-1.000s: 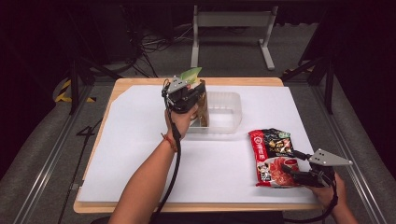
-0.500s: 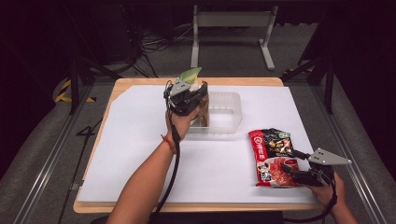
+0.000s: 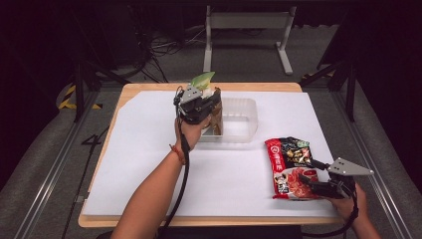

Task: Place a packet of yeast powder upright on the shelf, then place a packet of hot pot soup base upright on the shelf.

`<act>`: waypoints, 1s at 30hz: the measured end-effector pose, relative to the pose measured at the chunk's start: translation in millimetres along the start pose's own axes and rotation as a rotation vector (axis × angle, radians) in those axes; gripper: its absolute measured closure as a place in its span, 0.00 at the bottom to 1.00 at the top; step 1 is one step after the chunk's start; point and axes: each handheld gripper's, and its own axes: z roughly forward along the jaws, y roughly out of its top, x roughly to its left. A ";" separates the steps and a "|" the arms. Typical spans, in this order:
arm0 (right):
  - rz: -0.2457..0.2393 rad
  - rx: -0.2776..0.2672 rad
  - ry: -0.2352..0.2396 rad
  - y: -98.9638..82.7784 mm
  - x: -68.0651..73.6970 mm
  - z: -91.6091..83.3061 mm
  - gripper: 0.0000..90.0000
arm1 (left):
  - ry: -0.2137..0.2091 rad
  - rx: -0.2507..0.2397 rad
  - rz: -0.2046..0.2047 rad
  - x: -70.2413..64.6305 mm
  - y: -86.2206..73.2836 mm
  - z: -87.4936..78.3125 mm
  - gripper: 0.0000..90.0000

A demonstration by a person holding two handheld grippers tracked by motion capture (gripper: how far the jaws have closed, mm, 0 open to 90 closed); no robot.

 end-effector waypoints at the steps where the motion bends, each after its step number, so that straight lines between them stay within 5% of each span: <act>1: -0.001 -0.001 0.001 0.0 0.3 -0.3 0.32 | 0.002 -0.001 0.001 -0.2 -0.1 -1.0 0.98; 15: -0.002 -0.004 0.003 -2.8 0.7 -3.6 0.32 | -0.004 0.002 0.060 -3.0 0.1 -10.8 0.97; 30: -0.003 -0.007 -0.001 -3.1 1.8 -6.3 0.32 | -0.036 0.024 0.155 -9.4 -0.7 -41.2 0.94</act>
